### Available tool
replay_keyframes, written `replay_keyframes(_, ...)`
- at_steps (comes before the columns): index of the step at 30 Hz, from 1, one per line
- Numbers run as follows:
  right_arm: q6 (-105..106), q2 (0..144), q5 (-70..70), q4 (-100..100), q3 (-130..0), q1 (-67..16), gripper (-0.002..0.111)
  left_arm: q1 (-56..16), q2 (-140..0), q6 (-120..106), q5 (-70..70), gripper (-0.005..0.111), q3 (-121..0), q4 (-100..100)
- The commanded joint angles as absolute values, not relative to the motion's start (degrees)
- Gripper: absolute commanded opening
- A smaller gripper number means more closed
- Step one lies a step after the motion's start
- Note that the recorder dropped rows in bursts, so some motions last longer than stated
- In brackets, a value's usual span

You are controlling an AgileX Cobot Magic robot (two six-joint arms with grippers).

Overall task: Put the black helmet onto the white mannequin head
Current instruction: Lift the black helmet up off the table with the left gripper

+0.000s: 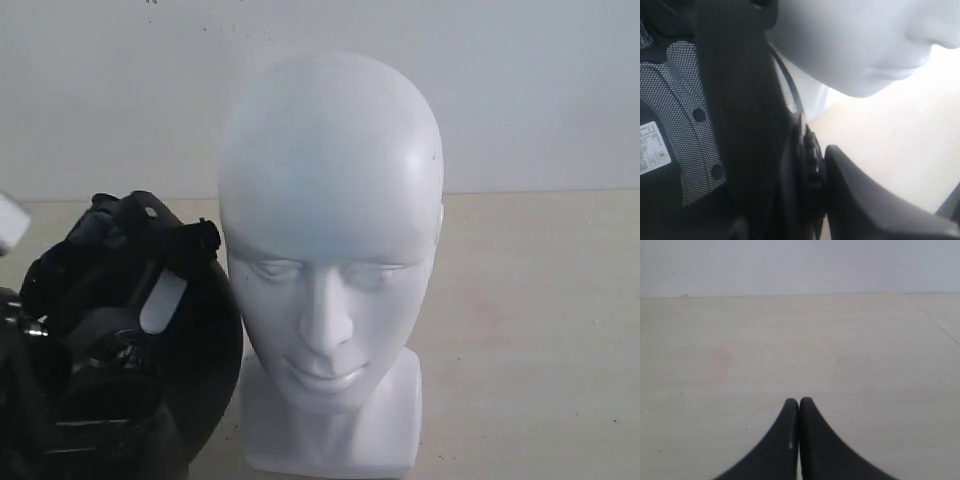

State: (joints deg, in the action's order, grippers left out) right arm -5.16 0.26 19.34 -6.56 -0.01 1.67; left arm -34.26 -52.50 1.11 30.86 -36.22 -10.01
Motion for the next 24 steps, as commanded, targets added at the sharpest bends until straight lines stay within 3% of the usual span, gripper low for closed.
replay_keyframes(1,-5.22,0.0,19.17,-6.62,0.0,1.48,0.0,-34.52,-46.22,0.71,28.55,0.004,-36.57,-9.18)
replay_keyframes(15,-5.22,0.0,19.17,-6.62,0.0,1.48,0.0,-34.52,-37.29,-17.99,25.72,0.004,-36.57,-34.21)
replay_keyframes(24,-5.22,0.0,19.17,-6.62,0.0,1.48,0.0,-34.52,-33.77,-17.99,26.93,0.004,-36.57,-33.52)
